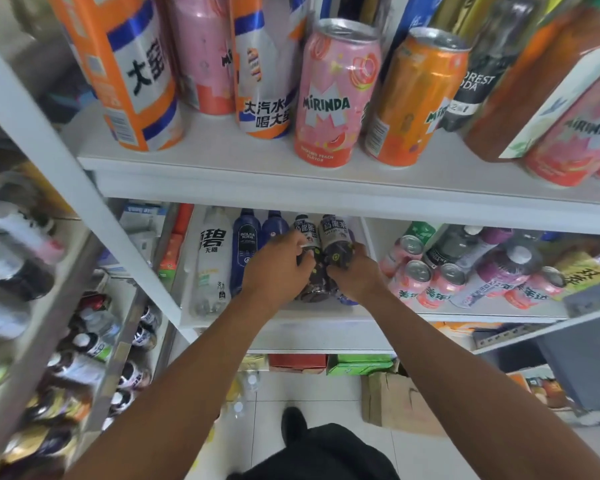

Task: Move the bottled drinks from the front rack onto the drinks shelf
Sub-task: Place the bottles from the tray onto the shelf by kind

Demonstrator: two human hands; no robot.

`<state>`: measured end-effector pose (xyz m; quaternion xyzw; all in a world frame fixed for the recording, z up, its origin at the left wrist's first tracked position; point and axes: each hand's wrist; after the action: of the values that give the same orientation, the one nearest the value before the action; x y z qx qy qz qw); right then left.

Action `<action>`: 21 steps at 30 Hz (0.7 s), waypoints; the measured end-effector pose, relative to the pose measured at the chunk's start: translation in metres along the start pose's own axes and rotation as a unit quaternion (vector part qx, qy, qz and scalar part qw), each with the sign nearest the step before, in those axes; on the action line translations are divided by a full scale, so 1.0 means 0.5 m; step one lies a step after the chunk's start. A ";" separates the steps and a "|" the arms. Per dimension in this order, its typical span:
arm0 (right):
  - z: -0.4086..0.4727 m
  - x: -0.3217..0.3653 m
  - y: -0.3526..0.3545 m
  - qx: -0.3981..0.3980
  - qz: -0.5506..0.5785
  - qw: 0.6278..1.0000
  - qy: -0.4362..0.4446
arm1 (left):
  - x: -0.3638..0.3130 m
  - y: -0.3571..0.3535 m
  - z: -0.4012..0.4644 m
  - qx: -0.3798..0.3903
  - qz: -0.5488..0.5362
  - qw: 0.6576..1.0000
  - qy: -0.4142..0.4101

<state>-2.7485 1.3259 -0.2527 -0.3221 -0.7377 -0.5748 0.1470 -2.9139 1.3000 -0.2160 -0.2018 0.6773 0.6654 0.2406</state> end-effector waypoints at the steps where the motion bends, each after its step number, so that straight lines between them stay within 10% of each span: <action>1: -0.008 -0.002 0.000 0.000 0.016 1.000 -0.005 | 0.000 0.003 -0.007 -0.002 -0.002 1.000 -0.002; 15: -0.310 0.023 -0.038 -0.038 0.195 0.966 0.165 | 0.040 0.049 -0.187 -0.004 -0.153 0.987 0.052; 21: -0.414 0.062 -0.078 0.021 0.210 0.949 0.234 | 0.068 0.117 -0.293 -0.038 -0.369 0.923 0.102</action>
<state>-2.8287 1.1352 -0.2027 -0.3228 -0.6098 -0.5749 0.4397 -2.9841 1.1572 -0.1893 -0.5132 0.5495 0.5307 0.3913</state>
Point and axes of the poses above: each hand's wrist, its own z-axis towards the middle knuckle, its own y-axis out of the back of the hand, x = y × z, and after that the axes turned 3 degrees about z, right-handed
